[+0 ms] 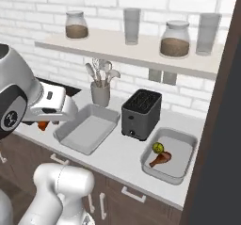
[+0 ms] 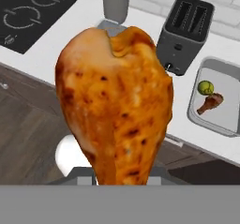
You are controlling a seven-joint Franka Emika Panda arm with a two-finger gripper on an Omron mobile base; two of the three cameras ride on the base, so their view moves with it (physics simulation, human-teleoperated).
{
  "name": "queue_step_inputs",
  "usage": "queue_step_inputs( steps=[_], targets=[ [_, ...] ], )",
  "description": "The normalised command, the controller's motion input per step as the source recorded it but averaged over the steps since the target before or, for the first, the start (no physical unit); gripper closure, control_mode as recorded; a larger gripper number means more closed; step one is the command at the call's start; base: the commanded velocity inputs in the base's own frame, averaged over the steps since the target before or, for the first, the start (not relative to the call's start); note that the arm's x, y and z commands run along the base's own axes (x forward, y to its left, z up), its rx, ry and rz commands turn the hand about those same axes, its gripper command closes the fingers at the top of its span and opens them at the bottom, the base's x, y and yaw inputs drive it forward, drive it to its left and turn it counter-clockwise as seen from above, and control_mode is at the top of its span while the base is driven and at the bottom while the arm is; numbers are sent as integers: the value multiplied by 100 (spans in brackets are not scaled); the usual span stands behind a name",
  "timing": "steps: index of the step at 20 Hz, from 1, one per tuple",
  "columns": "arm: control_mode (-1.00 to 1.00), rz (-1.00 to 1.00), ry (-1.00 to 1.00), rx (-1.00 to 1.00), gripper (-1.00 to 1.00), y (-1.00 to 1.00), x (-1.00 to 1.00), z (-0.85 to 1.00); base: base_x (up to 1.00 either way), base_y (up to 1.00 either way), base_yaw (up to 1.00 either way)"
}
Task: Place one lime and one chicken drumstick in each tupperware on the nearby counter, to pack two identical lunches.
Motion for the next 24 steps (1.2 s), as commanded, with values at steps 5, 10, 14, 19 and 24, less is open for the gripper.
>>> queue_step_inputs(
  steps=[5,10,14,19,24],
  targets=[
    [100,0,0,0,100,0,0,0,21,47,-45],
    [100,0,0,0,100,0,0,0,26,68,-27],
    [100,0,0,0,100,0,0,0,93,39,-25],
    [100,0,0,0,100,0,0,0,54,-5,-11],
    [100,0,0,0,100,0,0,0,0,-1,0]
  ],
)
